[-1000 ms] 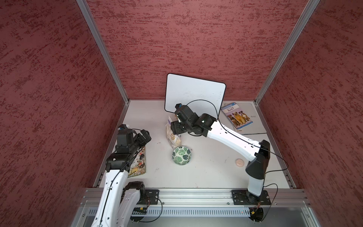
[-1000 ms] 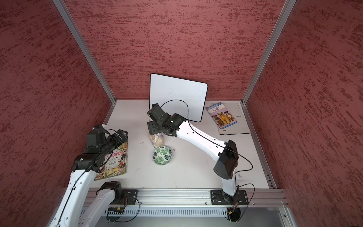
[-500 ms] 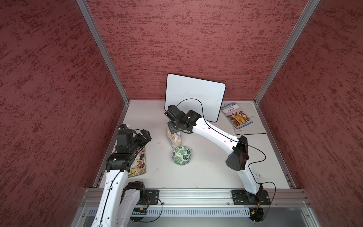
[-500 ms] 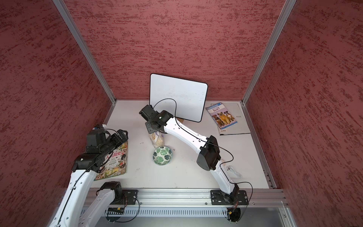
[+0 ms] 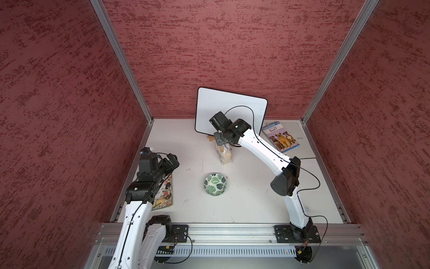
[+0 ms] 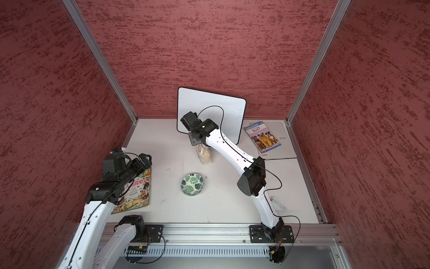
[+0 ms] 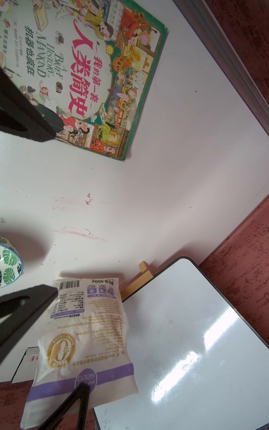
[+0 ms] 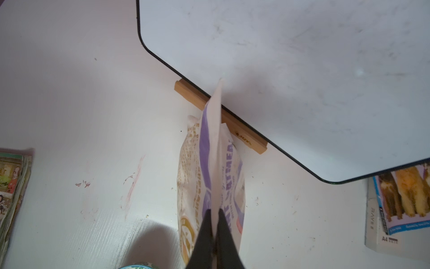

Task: Pour the oats into the breakfast bowl
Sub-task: Place the oats bag at the center of the board.

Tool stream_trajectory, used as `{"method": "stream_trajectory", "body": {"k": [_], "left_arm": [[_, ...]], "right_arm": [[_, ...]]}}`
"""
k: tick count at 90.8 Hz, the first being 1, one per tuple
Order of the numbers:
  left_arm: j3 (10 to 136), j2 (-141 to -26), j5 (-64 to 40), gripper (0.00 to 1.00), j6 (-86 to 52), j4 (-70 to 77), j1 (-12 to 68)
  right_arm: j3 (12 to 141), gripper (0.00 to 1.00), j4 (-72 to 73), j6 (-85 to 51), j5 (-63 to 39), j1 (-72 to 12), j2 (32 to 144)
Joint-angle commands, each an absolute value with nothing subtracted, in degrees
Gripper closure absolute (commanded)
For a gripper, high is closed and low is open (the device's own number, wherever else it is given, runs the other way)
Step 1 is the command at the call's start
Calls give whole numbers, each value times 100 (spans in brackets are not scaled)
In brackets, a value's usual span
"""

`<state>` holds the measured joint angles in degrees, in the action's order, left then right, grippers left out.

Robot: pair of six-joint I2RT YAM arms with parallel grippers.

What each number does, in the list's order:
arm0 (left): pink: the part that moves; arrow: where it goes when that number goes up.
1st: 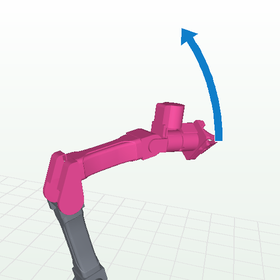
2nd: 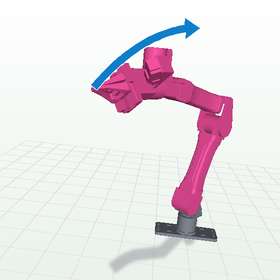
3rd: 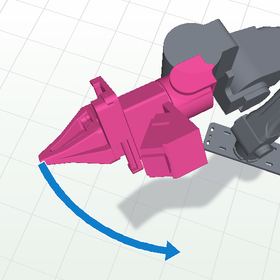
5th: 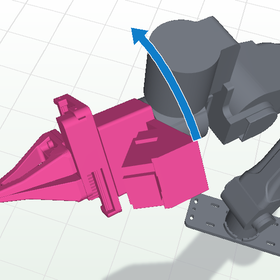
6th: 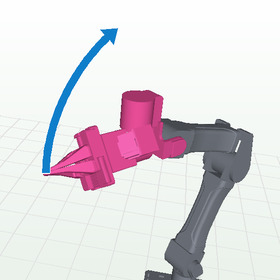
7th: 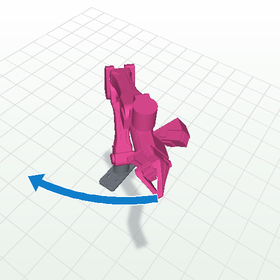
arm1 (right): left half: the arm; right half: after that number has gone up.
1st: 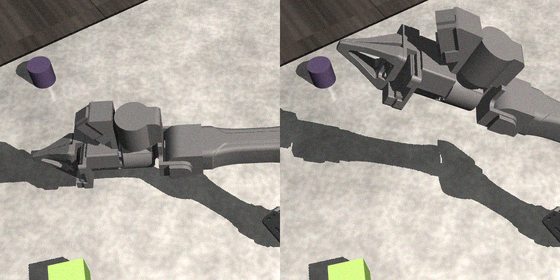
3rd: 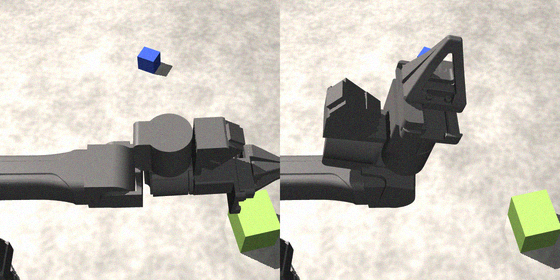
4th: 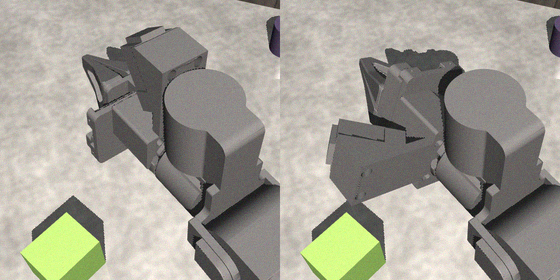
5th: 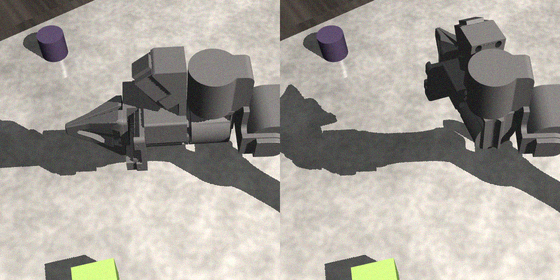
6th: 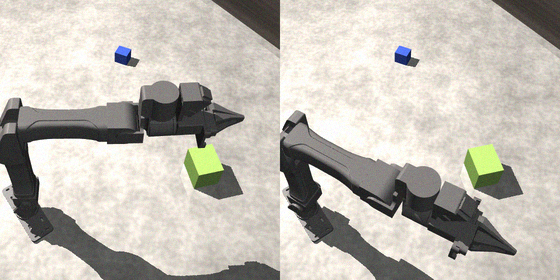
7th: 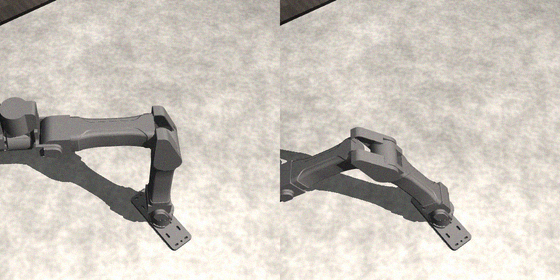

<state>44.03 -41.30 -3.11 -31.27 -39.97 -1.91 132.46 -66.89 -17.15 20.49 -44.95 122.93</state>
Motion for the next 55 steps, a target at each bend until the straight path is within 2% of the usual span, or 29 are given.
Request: {"method": "stream_trajectory", "body": {"k": [1,13,34,55], "left_arm": [[4342,-4151,-301,0,-3130,-3938,-185],[4342,-4174,-329,0,-3133,-3921,-182],[4357,-4238,-460,0,-3120,-3911,-187],[4379,-4302,-966,0,-2964,-3782,-149]], "right_arm": [[12891,100,-6319,-1642,2663,-4518,11188],[11979,100,-6290,-1805,2892,-4496,10416],[9674,100,-5804,-2330,2636,-4491,8851],[7675,100,-4768,-3037,1734,-4498,7870]]}}
